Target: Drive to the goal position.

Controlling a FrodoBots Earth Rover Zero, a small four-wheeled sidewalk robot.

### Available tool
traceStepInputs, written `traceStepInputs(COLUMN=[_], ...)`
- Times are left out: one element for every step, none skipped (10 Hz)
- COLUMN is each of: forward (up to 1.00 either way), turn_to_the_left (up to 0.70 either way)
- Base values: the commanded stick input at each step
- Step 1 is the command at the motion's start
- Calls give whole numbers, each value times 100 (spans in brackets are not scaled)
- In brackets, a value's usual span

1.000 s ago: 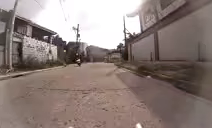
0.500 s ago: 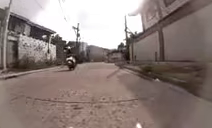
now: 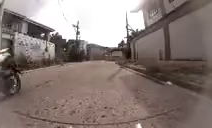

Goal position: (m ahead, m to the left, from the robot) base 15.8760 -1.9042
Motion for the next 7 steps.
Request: traceStepInputs(forward=[100,100,100,100,100,100,100], turn_to_the_left=[0,0,0,0,0,0,0])
